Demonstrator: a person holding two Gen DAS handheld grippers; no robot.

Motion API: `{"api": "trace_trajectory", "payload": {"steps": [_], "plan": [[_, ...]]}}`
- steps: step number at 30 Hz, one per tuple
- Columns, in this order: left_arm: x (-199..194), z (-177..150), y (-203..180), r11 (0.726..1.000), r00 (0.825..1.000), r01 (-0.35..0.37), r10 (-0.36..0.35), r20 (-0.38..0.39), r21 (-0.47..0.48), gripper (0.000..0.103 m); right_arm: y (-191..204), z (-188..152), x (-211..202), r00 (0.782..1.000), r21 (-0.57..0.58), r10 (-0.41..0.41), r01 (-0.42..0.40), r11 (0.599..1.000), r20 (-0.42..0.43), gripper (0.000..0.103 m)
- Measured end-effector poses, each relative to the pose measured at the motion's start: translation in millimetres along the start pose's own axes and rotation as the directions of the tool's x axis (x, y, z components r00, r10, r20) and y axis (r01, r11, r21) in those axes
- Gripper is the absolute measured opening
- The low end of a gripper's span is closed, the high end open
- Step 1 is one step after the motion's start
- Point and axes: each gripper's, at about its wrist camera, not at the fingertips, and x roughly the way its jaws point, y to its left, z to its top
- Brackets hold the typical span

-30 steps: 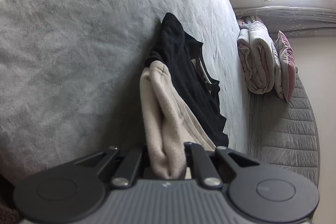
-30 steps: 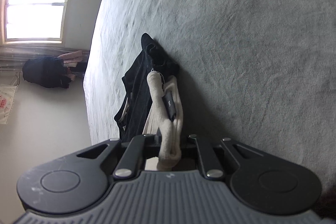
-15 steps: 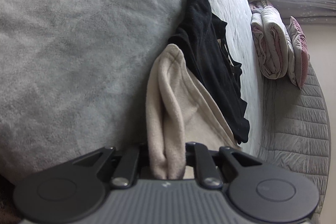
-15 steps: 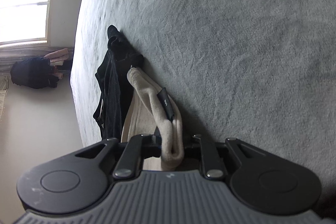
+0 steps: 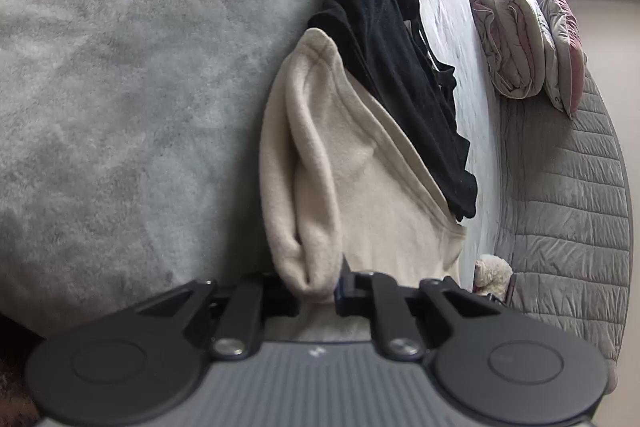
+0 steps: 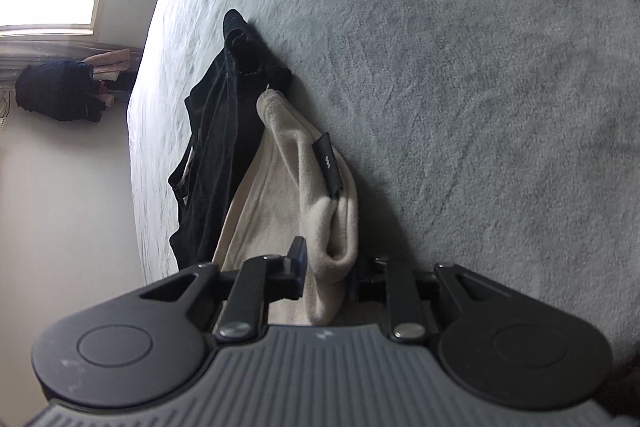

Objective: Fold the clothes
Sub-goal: 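Lift the cream edge with both grippers and roll it over the black part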

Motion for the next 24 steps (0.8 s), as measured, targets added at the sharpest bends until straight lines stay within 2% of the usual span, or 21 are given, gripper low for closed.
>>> {"api": "trace_trajectory", "payload": {"steps": [1,7,15,20,24], "plan": [[-1,0,-1,1.000,1.000,0.006,-0.006,0.002,0.003,0.009,1,0,0,1.000,-0.005,0.004,-0.004,1.000,0.001,0.018],[-10,3,-9,0.996,0.995,0.092,-0.092,0.034,-0.006,0.007,9,5,-4,0.996,0.032,0.087,-0.087,0.996,0.004,0.017],[-26,17,-25,0.974,0.970,0.221,-0.215,0.116,-0.045,0.007,36,20,-4,0.981,0.075,0.191,-0.193,0.978,0.029,0.017],[-27,31,-33,0.962,0.953,0.264,-0.248,0.173,-0.072,0.007,51,33,6,0.967,0.118,0.247,-0.253,0.960,0.057,0.017],[-25,45,-34,0.954,0.945,0.278,-0.249,0.212,-0.116,0.007,58,44,19,0.963,0.147,0.261,-0.269,0.952,0.073,0.017]]}}
